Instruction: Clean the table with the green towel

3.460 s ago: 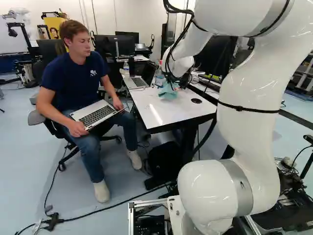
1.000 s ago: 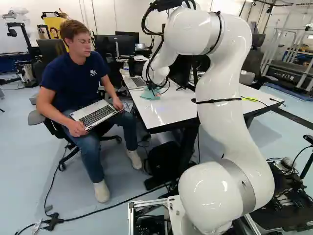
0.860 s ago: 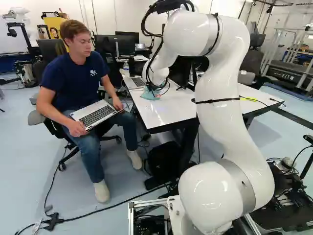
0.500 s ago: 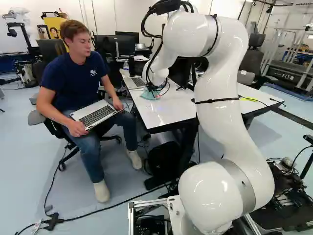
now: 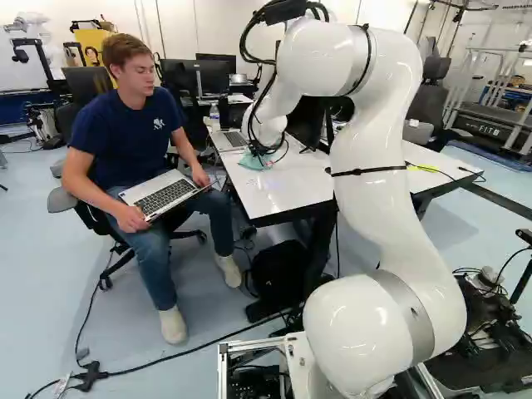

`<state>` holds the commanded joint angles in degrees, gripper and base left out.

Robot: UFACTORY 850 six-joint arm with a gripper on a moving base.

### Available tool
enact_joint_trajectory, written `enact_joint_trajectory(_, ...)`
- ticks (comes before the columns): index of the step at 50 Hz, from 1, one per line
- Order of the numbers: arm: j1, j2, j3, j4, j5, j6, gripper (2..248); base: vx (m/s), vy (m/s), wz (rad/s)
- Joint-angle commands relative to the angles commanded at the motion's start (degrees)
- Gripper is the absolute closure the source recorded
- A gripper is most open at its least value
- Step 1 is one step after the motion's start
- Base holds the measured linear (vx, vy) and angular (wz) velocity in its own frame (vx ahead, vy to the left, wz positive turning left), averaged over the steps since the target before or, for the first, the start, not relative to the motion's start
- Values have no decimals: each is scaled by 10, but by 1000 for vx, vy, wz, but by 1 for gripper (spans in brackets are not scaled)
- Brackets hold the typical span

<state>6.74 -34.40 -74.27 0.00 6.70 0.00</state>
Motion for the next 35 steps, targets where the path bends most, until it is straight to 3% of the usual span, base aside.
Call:
enact_joint_trajectory(23, 0, -1, -1, 0, -16, 0, 215, 0, 0, 0)
enact_joint_trajectory(35, 7, -21, -29, 0, -16, 0, 215, 0, 0, 0)
